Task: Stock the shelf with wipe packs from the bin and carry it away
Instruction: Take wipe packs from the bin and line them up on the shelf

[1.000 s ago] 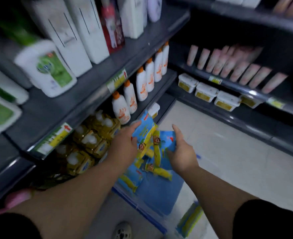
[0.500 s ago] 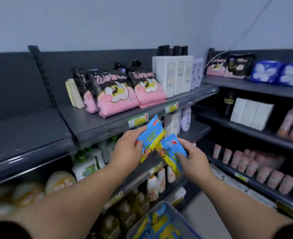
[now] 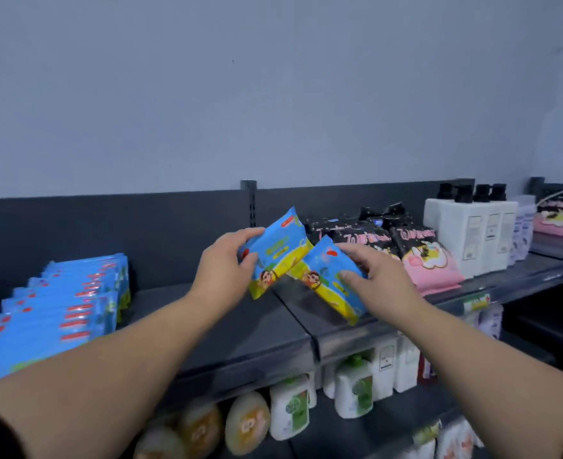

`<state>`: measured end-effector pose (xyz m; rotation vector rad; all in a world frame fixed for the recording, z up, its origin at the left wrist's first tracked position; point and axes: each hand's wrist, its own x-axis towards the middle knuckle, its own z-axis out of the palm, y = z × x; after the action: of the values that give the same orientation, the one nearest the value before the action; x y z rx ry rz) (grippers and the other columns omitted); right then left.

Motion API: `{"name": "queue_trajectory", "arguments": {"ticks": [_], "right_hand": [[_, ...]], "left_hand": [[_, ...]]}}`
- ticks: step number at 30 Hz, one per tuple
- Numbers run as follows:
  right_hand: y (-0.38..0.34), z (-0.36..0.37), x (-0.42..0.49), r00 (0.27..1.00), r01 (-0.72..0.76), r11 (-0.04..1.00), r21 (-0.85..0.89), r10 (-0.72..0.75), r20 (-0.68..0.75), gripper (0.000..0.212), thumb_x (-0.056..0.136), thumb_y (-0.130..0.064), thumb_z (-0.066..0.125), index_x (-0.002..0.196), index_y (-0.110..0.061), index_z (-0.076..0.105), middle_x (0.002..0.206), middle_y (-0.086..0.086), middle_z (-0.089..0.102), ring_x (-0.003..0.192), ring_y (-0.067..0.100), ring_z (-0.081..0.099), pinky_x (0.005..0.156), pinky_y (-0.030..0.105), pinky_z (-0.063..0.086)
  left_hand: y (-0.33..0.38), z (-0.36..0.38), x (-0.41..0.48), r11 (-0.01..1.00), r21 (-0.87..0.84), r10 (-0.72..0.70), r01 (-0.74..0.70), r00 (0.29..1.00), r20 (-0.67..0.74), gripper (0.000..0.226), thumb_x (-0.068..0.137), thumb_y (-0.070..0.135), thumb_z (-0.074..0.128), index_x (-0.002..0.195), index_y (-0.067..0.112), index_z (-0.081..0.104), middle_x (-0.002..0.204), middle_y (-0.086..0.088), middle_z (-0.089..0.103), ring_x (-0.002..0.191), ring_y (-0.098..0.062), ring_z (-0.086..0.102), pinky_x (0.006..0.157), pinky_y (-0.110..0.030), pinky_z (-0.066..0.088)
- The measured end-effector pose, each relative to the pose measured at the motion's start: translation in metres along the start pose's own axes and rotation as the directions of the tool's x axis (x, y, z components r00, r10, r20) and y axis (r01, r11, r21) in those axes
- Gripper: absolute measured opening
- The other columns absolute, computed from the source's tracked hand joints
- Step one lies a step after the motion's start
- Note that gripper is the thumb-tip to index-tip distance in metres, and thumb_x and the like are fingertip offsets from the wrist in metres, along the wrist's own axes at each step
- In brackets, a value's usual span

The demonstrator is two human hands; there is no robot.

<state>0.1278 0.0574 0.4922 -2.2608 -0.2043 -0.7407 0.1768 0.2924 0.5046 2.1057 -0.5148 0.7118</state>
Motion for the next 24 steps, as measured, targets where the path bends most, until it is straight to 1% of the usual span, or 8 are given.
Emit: {"name": "queue_trajectory", "arguments": {"ticks": [3,7,9,11,15,19,22,24], "right_hand": [[-0.023,0.032,0.031,0.999,0.036,0.999,-0.014,-0.036,0.018,0.045,0.082,-0.005,0.065,0.115,-0.035,0.063,0.094,-0.020,0.065,0.089,0.007,0.061,0.078,0.015,0.045],[-0.041,0.072,0.064,0.992,0.069,0.996,-0.058,-0.062,0.108,0.044,0.083,-0.008,0.064,0.117,-0.036,0.062,0.099,-0.017,0.066,0.094,0.008,0.061,0.082,0.021,0.046],[-0.044,0.090,0.079,0.983,0.078,0.994,-0.073,-0.065,0.171,0.042,0.084,-0.010,0.063,0.113,-0.041,0.063,0.095,-0.020,0.065,0.091,0.005,0.061,0.079,0.018,0.046],[-0.045,0.107,0.093,0.965,0.089,0.992,-0.086,-0.065,0.252,0.042,0.085,-0.010,0.061,0.111,-0.042,0.063,0.095,-0.020,0.066,0.089,0.003,0.061,0.073,0.009,0.045],[-0.041,0.136,0.118,0.918,0.135,0.982,-0.131,-0.074,0.390,0.042,0.083,-0.010,0.061,0.113,-0.039,0.062,0.101,-0.015,0.068,0.091,0.009,0.062,0.083,0.028,0.052],[-0.033,0.162,0.145,0.881,0.204,0.963,-0.175,-0.103,0.463,0.046,0.084,-0.015,0.065,0.124,-0.036,0.057,0.108,-0.012,0.066,0.098,0.012,0.060,0.089,0.030,0.048],[-0.028,0.179,0.163,0.860,0.215,0.967,-0.134,-0.123,0.495,0.051,0.085,-0.016,0.066,0.129,-0.036,0.051,0.106,-0.013,0.061,0.099,0.013,0.057,0.091,0.029,0.046],[-0.025,0.191,0.172,0.853,0.227,0.967,-0.115,-0.141,0.502,0.050,0.085,-0.017,0.065,0.128,-0.036,0.049,0.111,-0.012,0.064,0.102,0.013,0.057,0.092,0.032,0.047]], "left_hand": [[-0.034,-0.031,0.020,0.998,0.036,-0.058,0.059,0.998,-0.027,0.041,0.091,0.007,0.055,0.126,0.029,0.060,0.118,0.008,0.059,0.100,-0.005,0.051,0.085,-0.015,0.038],[-0.076,-0.052,0.045,0.980,0.116,-0.167,0.162,0.985,0.037,0.041,0.090,0.005,0.055,0.122,0.028,0.062,0.121,0.009,0.060,0.100,-0.005,0.051,0.085,-0.019,0.040],[-0.094,-0.055,0.058,0.966,0.150,-0.227,0.211,0.969,0.098,0.038,0.089,0.006,0.055,0.118,0.028,0.063,0.117,0.009,0.062,0.097,-0.008,0.055,0.078,-0.020,0.043],[-0.110,-0.053,0.069,0.950,0.179,-0.282,0.254,0.947,0.153,0.034,0.089,0.006,0.057,0.114,0.027,0.065,0.112,0.007,0.064,0.093,-0.009,0.057,0.074,-0.021,0.044],[-0.131,-0.042,0.085,0.924,0.254,-0.344,0.286,0.911,0.227,0.031,0.089,0.006,0.059,0.112,0.025,0.065,0.107,0.008,0.065,0.091,-0.009,0.059,0.074,-0.019,0.043],[-0.146,-0.029,0.098,0.909,0.291,-0.365,0.298,0.906,0.214,0.035,0.087,0.002,0.054,0.111,0.025,0.066,0.109,0.009,0.066,0.095,-0.008,0.059,0.077,-0.017,0.042],[-0.157,-0.023,0.108,0.891,0.308,-0.395,0.332,0.903,0.168,0.039,0.086,-0.002,0.049,0.107,0.026,0.068,0.106,0.010,0.066,0.093,-0.007,0.058,0.077,-0.017,0.041],[-0.163,-0.020,0.114,0.882,0.313,-0.408,0.353,0.904,0.130,0.037,0.086,-0.001,0.050,0.105,0.025,0.068,0.106,0.008,0.067,0.092,-0.008,0.058,0.076,-0.018,0.041]]}}
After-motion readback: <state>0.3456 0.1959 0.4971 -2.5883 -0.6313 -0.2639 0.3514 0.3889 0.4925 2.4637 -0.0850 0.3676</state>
